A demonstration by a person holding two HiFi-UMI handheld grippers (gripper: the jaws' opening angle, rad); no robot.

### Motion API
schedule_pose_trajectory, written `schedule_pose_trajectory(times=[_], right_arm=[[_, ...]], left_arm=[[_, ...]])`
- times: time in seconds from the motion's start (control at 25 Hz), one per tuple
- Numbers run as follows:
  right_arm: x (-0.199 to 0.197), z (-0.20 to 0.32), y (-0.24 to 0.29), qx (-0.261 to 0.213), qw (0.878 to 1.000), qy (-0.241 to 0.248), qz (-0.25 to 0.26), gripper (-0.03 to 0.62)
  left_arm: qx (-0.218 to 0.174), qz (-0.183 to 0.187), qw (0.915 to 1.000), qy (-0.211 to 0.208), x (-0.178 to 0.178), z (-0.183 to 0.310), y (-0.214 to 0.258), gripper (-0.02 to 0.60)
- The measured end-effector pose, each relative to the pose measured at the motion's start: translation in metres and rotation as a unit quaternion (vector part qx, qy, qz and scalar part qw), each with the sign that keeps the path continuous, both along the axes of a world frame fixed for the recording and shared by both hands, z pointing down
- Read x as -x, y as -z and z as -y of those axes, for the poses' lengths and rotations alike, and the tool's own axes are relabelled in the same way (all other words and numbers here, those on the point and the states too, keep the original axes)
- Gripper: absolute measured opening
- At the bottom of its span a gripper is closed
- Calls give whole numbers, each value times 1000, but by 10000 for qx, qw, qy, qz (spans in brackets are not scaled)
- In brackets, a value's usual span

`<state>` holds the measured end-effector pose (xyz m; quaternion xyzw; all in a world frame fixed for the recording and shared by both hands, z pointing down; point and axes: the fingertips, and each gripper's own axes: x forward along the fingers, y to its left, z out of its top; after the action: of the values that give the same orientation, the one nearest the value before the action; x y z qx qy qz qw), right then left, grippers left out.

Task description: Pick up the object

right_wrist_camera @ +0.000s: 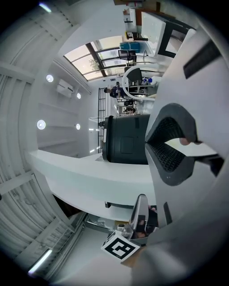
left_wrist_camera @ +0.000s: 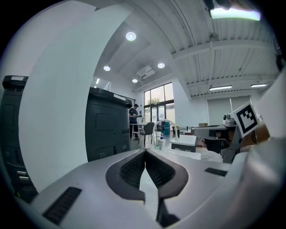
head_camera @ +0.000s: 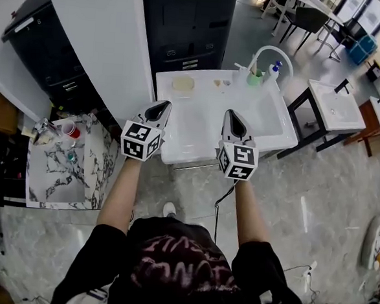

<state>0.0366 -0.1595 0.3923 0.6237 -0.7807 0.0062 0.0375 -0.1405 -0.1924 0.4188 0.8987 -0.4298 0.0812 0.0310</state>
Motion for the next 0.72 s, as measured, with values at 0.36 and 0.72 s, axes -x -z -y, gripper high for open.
schedule_pose_trajectory(times=[0.36, 0.72], right_arm=[[1, 28, -1, 36, 9999, -119, -90, 15], [-12, 66, -3, 68, 9999, -55, -67, 15]], left_arm=[[36, -87, 9997, -215, -9, 29, -4, 17], [69, -86, 9998, -138, -22, 65, -6, 17]])
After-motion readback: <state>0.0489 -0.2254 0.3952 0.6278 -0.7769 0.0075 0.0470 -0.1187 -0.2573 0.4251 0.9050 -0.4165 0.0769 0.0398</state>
